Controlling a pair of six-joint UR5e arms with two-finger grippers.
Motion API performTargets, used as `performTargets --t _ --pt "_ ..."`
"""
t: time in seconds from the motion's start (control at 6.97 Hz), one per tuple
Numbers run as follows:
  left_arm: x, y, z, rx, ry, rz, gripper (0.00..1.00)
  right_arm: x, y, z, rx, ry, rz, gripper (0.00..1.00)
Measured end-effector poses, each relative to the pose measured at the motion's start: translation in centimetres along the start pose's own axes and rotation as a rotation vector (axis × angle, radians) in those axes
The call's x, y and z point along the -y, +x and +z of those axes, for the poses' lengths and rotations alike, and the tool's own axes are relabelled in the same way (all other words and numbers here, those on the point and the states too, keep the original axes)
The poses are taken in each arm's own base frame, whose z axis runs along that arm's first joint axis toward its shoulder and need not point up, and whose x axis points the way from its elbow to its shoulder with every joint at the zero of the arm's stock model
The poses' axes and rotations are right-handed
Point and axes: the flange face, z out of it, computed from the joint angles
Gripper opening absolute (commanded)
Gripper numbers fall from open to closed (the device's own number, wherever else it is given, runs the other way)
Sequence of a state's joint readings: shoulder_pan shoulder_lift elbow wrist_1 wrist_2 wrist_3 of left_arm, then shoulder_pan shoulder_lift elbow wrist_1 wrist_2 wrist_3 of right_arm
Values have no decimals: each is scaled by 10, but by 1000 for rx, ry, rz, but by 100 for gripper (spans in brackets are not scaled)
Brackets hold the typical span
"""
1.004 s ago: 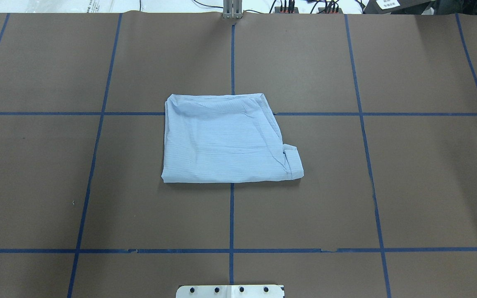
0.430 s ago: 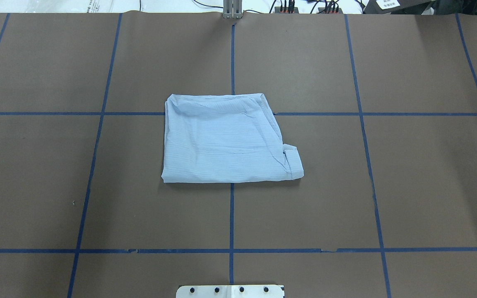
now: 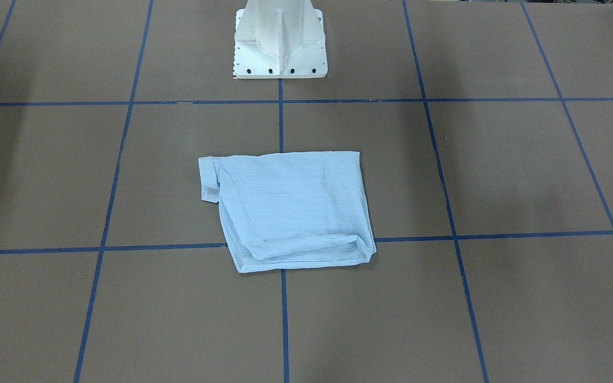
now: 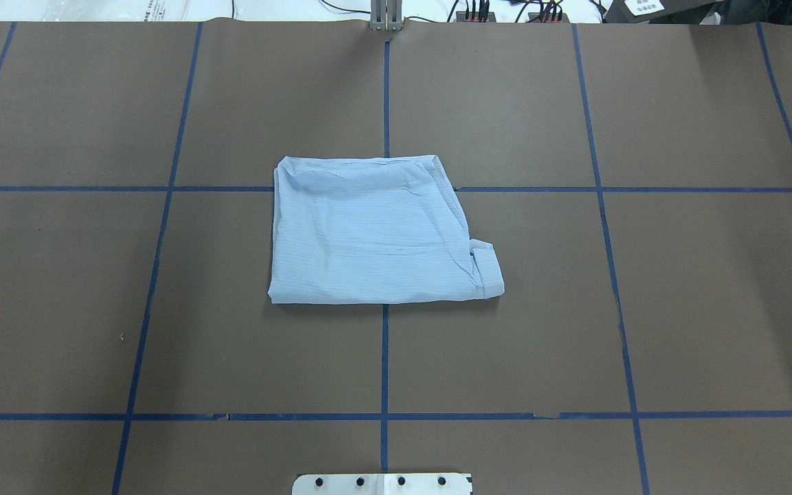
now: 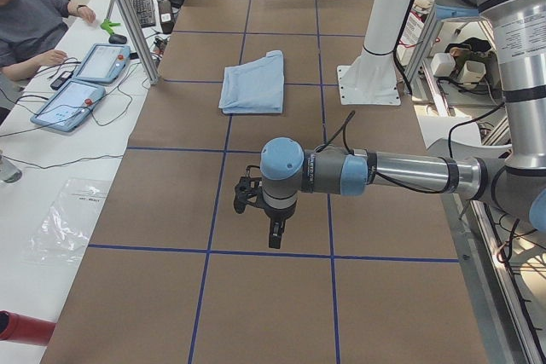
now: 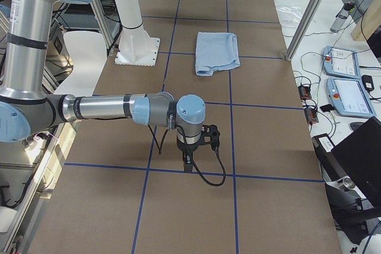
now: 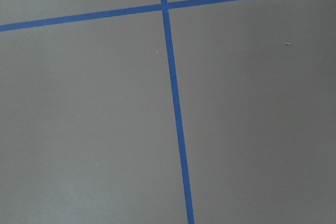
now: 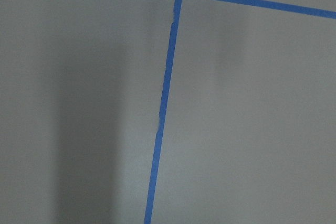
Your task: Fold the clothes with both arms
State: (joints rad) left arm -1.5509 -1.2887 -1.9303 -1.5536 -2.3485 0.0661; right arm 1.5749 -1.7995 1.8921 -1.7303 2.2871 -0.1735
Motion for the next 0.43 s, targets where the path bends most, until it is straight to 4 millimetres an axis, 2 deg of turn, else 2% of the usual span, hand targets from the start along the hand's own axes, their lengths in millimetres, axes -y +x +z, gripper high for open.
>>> performTargets --t 0.43 --pt "-3 -1 1 -3 -4 -5 100 0 0 0 0 1 2 100"
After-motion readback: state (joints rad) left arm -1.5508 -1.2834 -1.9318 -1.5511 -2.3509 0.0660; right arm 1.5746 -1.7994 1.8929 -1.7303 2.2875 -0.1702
